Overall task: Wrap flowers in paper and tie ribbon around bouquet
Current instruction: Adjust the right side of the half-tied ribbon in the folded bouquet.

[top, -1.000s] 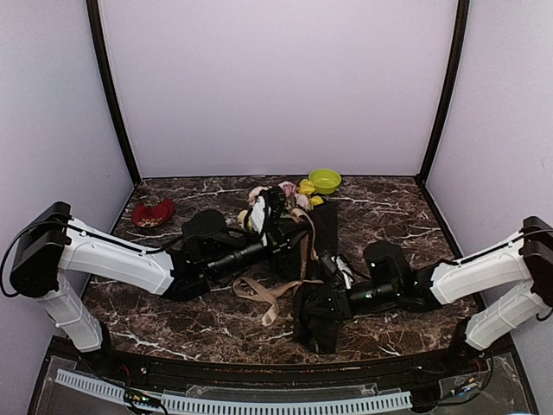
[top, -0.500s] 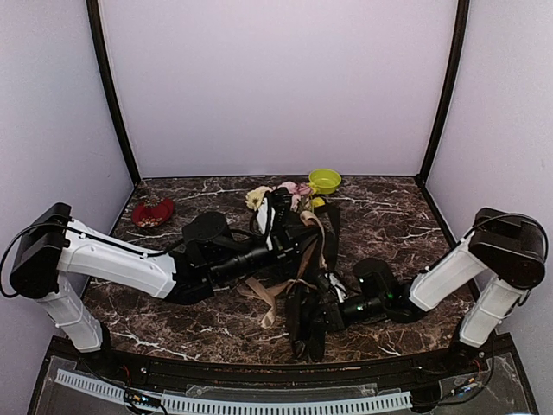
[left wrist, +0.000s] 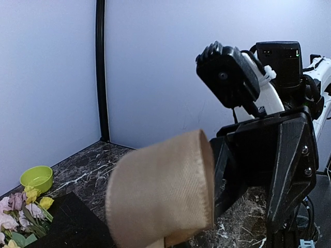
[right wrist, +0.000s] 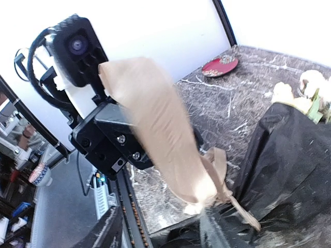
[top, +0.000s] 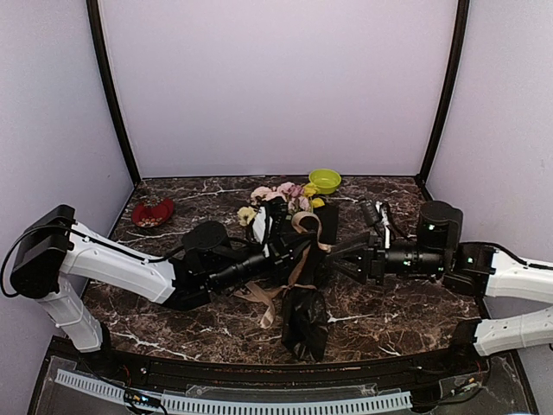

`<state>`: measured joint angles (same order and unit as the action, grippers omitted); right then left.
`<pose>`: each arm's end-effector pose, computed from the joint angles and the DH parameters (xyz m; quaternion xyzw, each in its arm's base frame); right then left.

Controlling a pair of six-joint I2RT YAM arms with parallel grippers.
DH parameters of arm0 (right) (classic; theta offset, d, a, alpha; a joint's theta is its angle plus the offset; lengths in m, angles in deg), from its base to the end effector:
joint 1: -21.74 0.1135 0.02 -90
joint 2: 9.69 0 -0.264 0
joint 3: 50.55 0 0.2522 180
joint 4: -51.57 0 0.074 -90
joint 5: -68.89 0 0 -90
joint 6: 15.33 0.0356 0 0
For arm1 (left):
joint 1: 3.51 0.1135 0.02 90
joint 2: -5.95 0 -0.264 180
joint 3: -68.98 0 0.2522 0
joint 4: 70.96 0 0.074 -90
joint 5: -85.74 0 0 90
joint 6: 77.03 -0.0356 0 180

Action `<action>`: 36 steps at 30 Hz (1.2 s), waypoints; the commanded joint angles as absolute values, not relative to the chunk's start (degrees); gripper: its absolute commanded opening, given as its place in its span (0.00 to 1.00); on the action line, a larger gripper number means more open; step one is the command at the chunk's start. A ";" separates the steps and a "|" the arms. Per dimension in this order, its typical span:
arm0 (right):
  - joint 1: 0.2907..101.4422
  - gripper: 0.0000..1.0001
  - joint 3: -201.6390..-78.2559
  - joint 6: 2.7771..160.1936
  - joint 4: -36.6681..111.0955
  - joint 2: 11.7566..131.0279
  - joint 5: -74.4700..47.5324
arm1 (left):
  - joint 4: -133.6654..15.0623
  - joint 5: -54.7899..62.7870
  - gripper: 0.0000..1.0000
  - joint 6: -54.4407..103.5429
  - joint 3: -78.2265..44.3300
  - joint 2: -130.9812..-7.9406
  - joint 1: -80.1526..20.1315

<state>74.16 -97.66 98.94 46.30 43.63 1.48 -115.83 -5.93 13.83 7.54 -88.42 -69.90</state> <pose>0.1220 0.1809 0.2767 -0.3049 0.7063 0.5039 0.3926 0.1447 -0.3285 0.2623 0.3312 0.5356 -0.4225 0.6519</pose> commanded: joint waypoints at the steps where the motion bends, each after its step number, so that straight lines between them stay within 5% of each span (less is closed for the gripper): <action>1: 73.86 0.55 -99.42 94.54 41.26 44.14 -1.64 | -117.23 -6.42 0.00 13.60 6.71 -88.45 -70.19; 5: 73.86 0.63 -99.23 90.47 42.59 48.07 -2.44 | -116.80 -6.26 0.00 14.72 5.63 -87.90 -70.18; 27: 74.32 0.63 -99.52 88.26 71.23 66.93 -2.55 | -115.21 -5.40 0.00 17.42 5.99 -88.53 -70.14; 36: 74.13 0.63 -101.83 88.26 66.42 68.34 -2.55 | -112.97 -6.44 0.00 17.07 6.20 -87.47 -70.14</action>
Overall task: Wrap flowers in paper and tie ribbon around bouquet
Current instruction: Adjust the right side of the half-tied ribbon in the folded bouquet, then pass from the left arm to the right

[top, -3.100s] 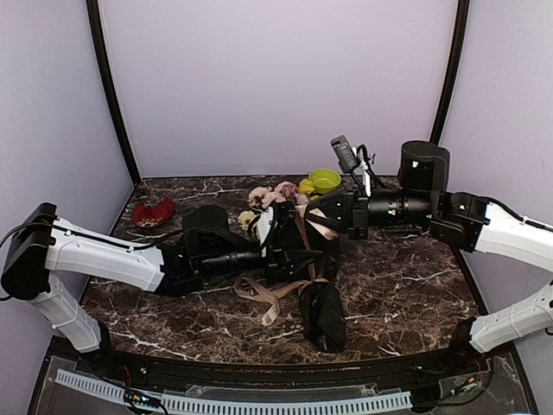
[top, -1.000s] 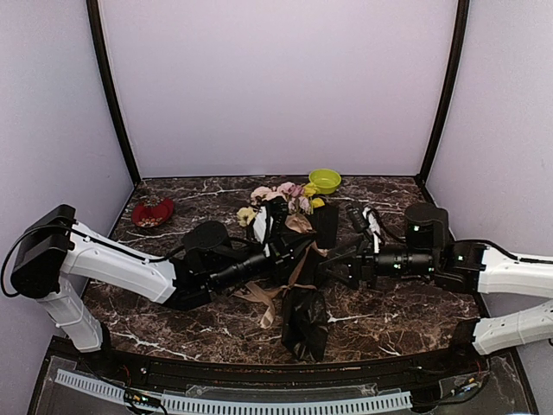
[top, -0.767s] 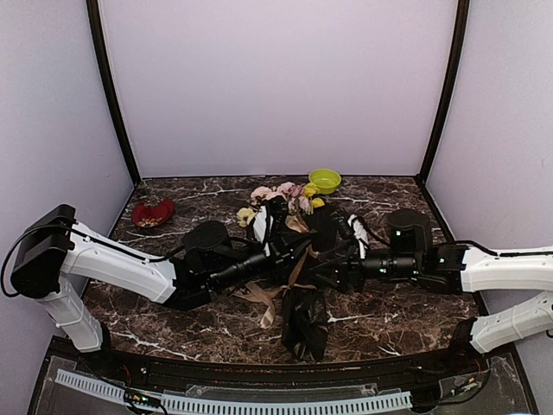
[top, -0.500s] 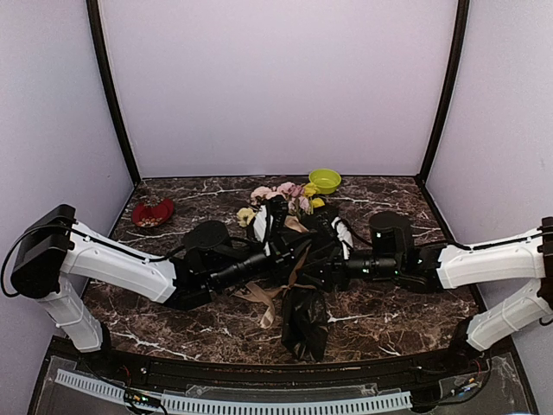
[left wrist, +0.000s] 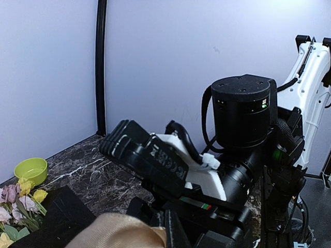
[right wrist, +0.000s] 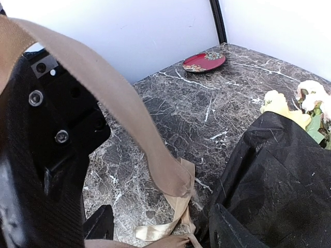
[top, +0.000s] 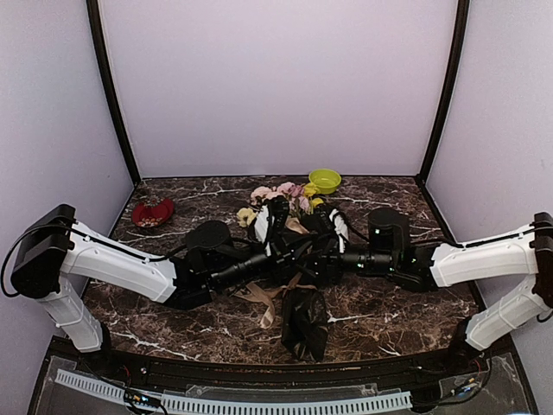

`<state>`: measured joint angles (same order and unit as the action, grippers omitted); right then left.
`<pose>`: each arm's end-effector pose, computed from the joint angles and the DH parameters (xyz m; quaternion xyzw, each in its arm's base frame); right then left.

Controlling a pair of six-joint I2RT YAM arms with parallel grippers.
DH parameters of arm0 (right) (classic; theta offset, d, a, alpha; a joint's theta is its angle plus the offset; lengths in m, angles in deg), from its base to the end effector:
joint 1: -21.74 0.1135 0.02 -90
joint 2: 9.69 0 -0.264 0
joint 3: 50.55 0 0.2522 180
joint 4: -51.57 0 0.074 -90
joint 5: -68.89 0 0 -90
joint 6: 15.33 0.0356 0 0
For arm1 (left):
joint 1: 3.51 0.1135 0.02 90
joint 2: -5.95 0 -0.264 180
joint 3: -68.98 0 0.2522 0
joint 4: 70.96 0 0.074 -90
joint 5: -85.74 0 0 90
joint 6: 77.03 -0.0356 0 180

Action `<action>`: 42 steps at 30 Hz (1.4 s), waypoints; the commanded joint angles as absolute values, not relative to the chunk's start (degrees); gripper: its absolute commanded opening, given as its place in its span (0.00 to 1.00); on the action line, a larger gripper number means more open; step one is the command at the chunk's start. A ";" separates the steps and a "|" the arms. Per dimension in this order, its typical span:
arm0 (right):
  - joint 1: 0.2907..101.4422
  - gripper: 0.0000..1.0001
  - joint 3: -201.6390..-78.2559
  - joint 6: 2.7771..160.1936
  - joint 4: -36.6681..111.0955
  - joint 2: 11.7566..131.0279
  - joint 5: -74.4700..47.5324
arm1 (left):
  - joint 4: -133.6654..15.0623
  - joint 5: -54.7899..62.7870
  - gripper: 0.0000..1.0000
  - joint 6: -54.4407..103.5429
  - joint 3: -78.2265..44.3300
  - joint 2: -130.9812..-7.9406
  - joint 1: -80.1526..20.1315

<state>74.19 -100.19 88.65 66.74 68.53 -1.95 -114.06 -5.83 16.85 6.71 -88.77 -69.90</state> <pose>0.1689 0.2388 0.2263 -0.3523 0.6967 0.4440 0.4397 0.1460 -0.3315 0.2615 0.3222 0.5512 -0.4358 0.6344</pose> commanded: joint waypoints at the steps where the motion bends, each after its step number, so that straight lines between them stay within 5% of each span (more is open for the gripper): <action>1: 74.00 0.63 -101.65 88.26 66.06 67.83 -2.55 | -111.59 -7.25 0.05 16.94 6.56 -86.98 -70.13; 3: 73.72 0.63 -101.27 88.26 65.28 66.82 -2.55 | -107.89 -9.17 0.24 16.93 8.03 -85.70 -70.13; 6: 73.34 0.63 -100.85 88.26 64.56 65.96 -2.55 | -108.25 -10.56 0.00 17.35 12.31 -83.29 -69.98; 21: 73.17 0.63 -100.48 88.26 61.28 63.06 -2.41 | -109.84 -8.83 0.00 15.96 12.20 -82.04 -69.67; 23: 73.16 0.60 -100.28 81.46 60.96 62.51 6.53 | -109.84 -8.19 0.00 15.98 12.08 -81.99 -69.69; 29: 72.98 0.85 -100.47 85.39 59.70 62.36 4.32 | -110.03 -7.68 0.00 16.22 12.07 -81.72 -69.69; 31: 72.92 0.81 -100.57 85.27 59.52 62.75 5.51 | -110.04 -7.53 0.00 16.22 11.99 -81.66 -69.69; 35: 72.72 0.33 -103.05 85.48 57.07 64.87 7.77 | -109.46 -6.42 0.00 16.46 11.40 -81.91 -69.69; 36: 72.68 0.28 -103.29 85.66 57.08 65.21 8.29 | -109.48 -6.21 0.00 16.56 11.37 -82.08 -69.69; 42: 72.66 0.46 -103.59 86.54 58.64 65.87 7.45 | -109.80 -4.94 0.00 17.18 10.99 -82.76 -69.67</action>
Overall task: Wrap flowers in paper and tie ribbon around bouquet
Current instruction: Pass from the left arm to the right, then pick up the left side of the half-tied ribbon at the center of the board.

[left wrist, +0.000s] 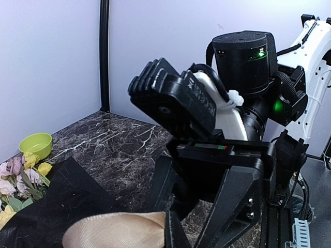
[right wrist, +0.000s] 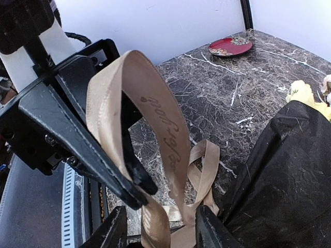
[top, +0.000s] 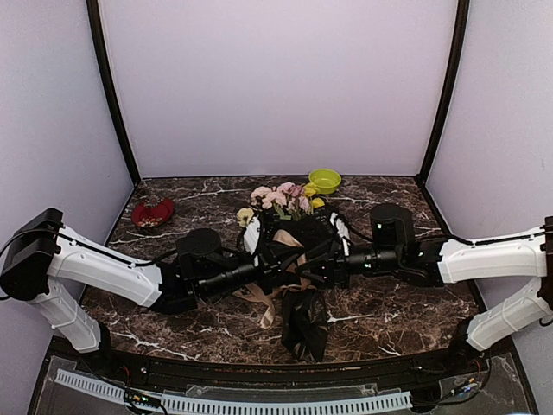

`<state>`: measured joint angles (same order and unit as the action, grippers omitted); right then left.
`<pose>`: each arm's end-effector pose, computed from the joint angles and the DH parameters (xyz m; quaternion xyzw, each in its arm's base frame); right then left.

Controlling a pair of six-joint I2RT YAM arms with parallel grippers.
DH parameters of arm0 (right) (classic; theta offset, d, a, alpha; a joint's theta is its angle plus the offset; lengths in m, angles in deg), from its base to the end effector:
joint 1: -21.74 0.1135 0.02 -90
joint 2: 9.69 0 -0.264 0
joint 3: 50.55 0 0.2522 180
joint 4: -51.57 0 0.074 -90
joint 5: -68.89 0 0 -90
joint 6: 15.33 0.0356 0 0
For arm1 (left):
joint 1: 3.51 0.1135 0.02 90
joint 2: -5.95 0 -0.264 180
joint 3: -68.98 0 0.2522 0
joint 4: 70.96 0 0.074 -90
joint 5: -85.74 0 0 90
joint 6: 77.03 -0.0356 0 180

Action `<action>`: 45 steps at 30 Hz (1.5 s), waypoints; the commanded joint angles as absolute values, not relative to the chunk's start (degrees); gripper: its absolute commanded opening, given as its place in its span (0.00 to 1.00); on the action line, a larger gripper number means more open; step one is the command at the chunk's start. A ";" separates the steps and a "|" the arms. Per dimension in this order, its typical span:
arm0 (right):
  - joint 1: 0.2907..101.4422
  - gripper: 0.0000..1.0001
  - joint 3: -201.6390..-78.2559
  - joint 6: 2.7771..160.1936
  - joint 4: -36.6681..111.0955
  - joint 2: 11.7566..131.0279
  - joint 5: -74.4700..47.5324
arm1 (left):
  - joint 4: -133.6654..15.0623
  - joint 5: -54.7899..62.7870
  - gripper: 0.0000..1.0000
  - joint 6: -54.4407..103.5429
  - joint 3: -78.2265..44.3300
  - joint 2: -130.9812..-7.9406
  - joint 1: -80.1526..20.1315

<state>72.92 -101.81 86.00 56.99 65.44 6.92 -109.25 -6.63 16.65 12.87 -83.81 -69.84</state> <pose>0.1643 0.2309 0.2332 -0.4014 0.6918 0.4623 0.3829 0.1371 -0.3090 0.2466 0.3394 0.5869 -0.4101 0.6101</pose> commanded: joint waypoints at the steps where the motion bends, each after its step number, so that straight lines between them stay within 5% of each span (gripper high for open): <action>1: 72.63 0.43 -103.68 86.78 58.89 66.08 7.45 | -109.76 -4.48 0.00 17.27 10.78 -82.94 -69.66; 6: 72.63 0.00 -104.39 87.22 59.43 66.87 8.31 | -109.90 -3.61 0.00 17.41 10.48 -83.17 -69.69; 14: 71.79 0.00 -103.05 88.18 59.00 64.53 7.46 | -107.20 -7.37 0.00 15.35 10.35 -82.16 -69.69; 19: 71.42 0.00 -102.13 88.77 58.46 63.84 7.69 | -97.22 -21.16 0.51 9.07 6.10 -81.44 -69.15; 23: 71.20 0.00 -101.60 89.07 58.53 63.74 7.70 | -89.88 -23.56 0.71 11.94 4.56 -79.69 -65.63; 30: 69.45 0.00 -101.42 90.90 57.98 64.16 6.80 | -80.42 -22.94 0.75 16.25 9.86 -71.26 -59.94; 37: 68.53 0.00 -102.90 92.59 56.65 66.39 5.23 | -70.89 -7.00 0.71 18.28 17.85 -69.47 -59.94; 45: 68.54 0.00 -109.32 101.47 47.58 69.08 -3.44 | -71.73 -8.50 0.90 15.26 17.91 -80.77 -60.17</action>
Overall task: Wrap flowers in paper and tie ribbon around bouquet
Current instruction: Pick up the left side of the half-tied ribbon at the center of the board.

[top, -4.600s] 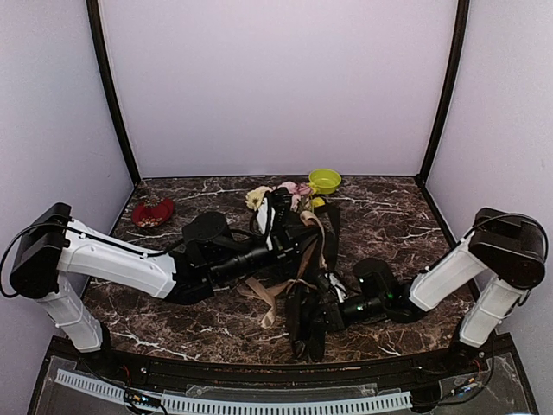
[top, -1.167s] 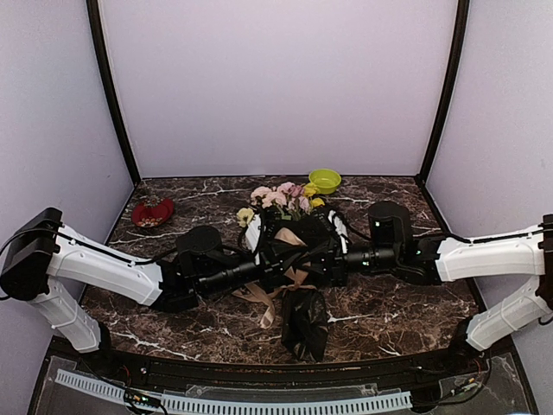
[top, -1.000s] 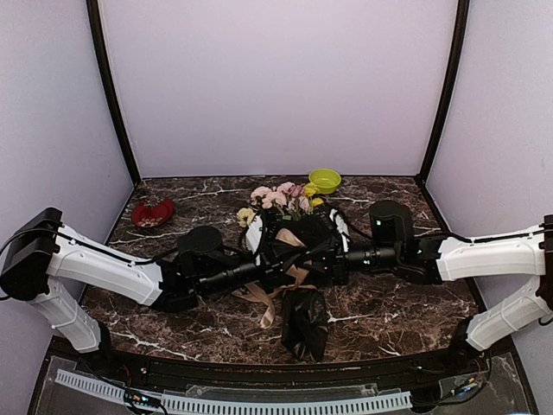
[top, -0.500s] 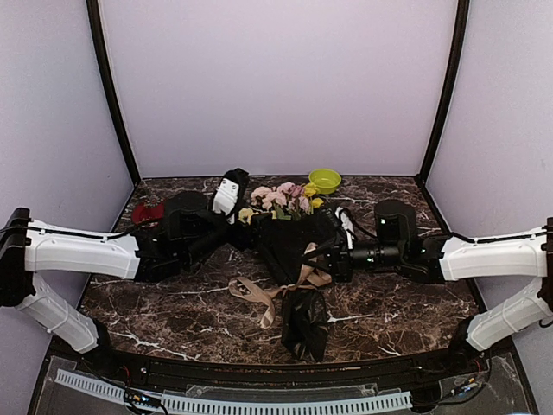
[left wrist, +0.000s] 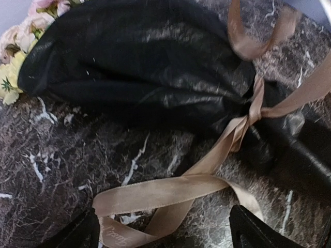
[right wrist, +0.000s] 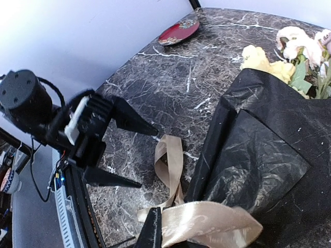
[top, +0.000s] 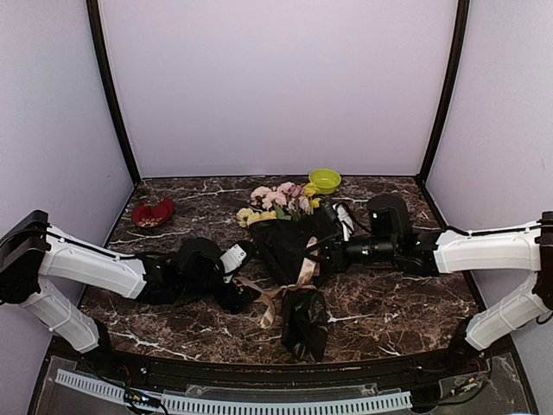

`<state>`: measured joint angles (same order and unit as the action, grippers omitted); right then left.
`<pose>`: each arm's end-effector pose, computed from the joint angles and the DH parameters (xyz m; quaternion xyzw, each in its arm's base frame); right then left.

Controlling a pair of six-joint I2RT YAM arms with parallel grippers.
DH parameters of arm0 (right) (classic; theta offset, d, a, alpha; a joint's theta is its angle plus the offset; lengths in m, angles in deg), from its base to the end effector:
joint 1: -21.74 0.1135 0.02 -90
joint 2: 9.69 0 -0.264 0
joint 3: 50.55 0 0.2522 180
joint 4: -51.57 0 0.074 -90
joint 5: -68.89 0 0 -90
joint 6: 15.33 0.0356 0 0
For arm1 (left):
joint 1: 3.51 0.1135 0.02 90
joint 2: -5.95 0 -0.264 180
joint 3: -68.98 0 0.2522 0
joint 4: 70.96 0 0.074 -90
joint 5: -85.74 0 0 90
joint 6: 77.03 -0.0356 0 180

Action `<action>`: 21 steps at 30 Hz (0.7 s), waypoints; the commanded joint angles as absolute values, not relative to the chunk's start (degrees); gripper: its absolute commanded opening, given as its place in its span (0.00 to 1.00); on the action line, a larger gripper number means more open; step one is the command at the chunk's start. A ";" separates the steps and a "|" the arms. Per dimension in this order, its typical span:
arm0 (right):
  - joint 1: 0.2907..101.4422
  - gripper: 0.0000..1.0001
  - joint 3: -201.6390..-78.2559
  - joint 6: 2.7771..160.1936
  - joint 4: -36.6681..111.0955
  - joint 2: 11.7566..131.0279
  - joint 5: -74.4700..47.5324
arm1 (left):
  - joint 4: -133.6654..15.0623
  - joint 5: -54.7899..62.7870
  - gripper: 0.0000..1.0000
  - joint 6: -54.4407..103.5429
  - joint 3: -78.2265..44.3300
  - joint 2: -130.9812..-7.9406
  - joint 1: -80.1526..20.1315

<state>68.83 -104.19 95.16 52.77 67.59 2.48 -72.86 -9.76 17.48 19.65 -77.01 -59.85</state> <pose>0.1880 0.2232 0.2292 -0.2978 0.7657 0.4439 0.3578 0.1640 -0.2401 0.1783 0.3603 0.7949 -0.2101 0.4406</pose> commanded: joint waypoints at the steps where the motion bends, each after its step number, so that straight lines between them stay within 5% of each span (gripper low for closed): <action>1: 68.43 0.00 -110.91 103.42 44.97 69.81 -4.50 | -71.52 -8.47 0.92 14.47 17.00 -82.28 -60.43; 6: 68.78 0.00 -117.18 107.78 34.27 70.63 -9.61 | -72.24 -6.01 0.97 9.93 14.47 -87.71 -62.37; 10: 70.36 0.00 -115.85 97.56 39.03 68.73 -5.38 | -72.98 -4.88 0.95 9.95 14.61 -90.11 -62.48; 16: 72.82 0.00 -108.65 71.26 45.30 64.42 -1.65 | -73.80 -3.27 0.74 10.44 16.19 -89.67 -62.47; 21: 72.33 0.00 -109.07 65.36 44.31 64.24 0.53 | -73.91 -2.82 0.58 10.32 16.81 -89.88 -62.48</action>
<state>72.70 -108.85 75.32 41.45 65.01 -1.97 -73.30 -4.14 10.80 15.85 -90.50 -62.45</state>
